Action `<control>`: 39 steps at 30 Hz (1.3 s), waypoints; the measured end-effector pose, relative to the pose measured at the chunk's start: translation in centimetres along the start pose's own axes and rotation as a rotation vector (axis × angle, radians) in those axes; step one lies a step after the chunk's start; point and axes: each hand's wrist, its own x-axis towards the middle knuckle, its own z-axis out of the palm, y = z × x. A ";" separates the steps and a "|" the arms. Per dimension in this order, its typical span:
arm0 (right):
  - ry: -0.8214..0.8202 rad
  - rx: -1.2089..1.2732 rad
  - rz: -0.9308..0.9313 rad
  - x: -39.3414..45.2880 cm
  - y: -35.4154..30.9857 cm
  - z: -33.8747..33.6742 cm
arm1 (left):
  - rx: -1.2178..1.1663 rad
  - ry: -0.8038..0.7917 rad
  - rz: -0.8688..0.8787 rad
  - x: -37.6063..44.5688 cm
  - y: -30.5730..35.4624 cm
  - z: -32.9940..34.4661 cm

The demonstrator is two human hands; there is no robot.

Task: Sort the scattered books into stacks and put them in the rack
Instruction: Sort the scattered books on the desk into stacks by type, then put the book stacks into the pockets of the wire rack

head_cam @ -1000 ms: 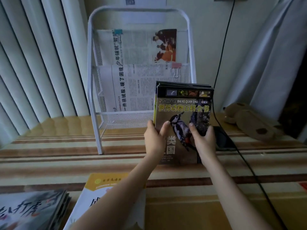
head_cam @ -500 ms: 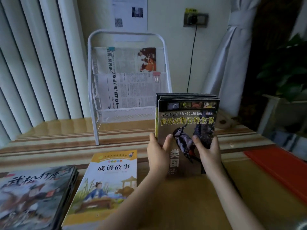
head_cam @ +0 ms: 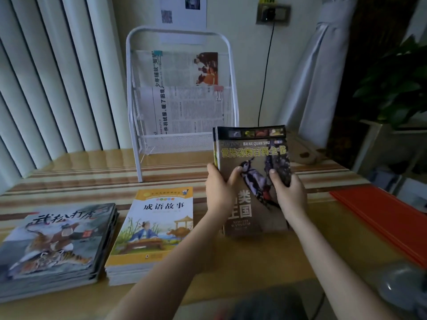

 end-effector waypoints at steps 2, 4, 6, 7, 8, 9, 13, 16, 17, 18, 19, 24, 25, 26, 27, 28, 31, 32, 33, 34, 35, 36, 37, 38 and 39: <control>-0.030 -0.163 -0.015 0.5 -1.0 -1.3 | 0.119 -0.045 -0.128 0.6 1.1 -0.2; -0.110 -0.305 0.029 1.0 -1.4 -2.4 | 0.231 -0.151 -0.211 0.9 1.7 -0.3; -0.180 -0.419 0.096 0.6 -0.7 -3.0 | 0.272 -0.257 -0.246 0.2 1.3 -0.6; -0.207 -0.462 0.124 0.2 0.0 -3.1 | 0.313 -0.312 -0.258 -0.5 0.9 -0.8; -0.227 -0.502 0.152 -0.4 0.7 -3.2 | 0.388 -0.362 -0.247 -1.4 0.4 -1.0; -0.240 -0.538 0.166 -1.0 1.3 -3.3 | 0.492 -0.424 -0.221 -2.0 -0.3 -0.9; -0.283 -0.654 0.145 -2.9 2.2 -3.8 | 0.851 -0.504 -0.137 -3.6 -1.8 -0.1; -0.283 -0.775 0.097 -3.1 2.2 -3.8 | 1.153 -0.559 -0.057 -3.9 -2.0 0.4; -0.272 -0.838 0.055 -2.9 2.0 -3.8 | 1.299 -0.545 -0.094 -3.8 -1.5 0.5; -0.265 -0.899 0.013 -2.4 1.7 -3.9 | 1.444 -0.507 -0.087 -3.7 -0.9 0.8; -0.263 -0.933 -0.024 -2.0 1.3 -4.0 | 1.547 -0.484 -0.054 -3.4 -0.3 1.1; -0.458 -0.849 -0.365 -2.9 1.4 -2.0 | 1.138 -0.532 0.192 -3.4 -2.6 2.4; -0.537 -0.869 -0.356 -3.4 2.2 -1.4 | 1.086 -0.604 0.164 -3.6 -3.4 2.3; -0.608 -0.891 -0.316 -3.7 2.9 -1.0 | 1.060 -0.635 0.131 -3.7 -4.2 2.4; -0.653 -0.907 -0.272 -3.7 3.3 -0.7 | 1.061 -0.637 0.110 -3.6 -4.7 2.4; -0.676 -0.912 -0.240 -3.3 3.5 -0.6 | 1.086 -0.641 0.091 -3.5 -4.7 2.4; -0.641 -0.893 -0.228 -2.1 2.9 -0.3 | 1.168 -0.758 0.055 -2.6 -3.7 2.5; -0.568 -0.874 -0.269 -1.6 2.3 0.1 | 1.171 -0.784 0.075 -1.9 -2.6 2.2; -0.483 -0.853 -0.320 -1.1 1.2 0.4 | 1.135 -0.760 0.121 -1.0 -1.5 1.7; -0.407 -0.823 -0.373 -0.6 0.0 1.0 | 1.080 -0.677 0.182 0.3 -0.3 0.8; -0.360 -0.786 -0.416 0.1 -1.5 1.8 | 1.029 -0.545 0.252 1.9 0.8 -0.4; -0.334 -0.741 -0.450 1.0 -3.1 2.8 | 0.997 -0.396 0.325 3.7 1.8 -1.8; -0.321 -0.691 -0.473 2.2 -4.4 3.9 | 0.976 -0.259 0.374 6.0 2.4 -3.4; -0.307 -0.636 -0.487 3.7 -5.5 5.3 | 0.953 -0.132 0.389 8.5 2.7 -5.1; -0.279 -0.582 -0.490 5.3 -6.5 6.7 | 0.935 -0.015 0.368 11.1 2.6 -6.7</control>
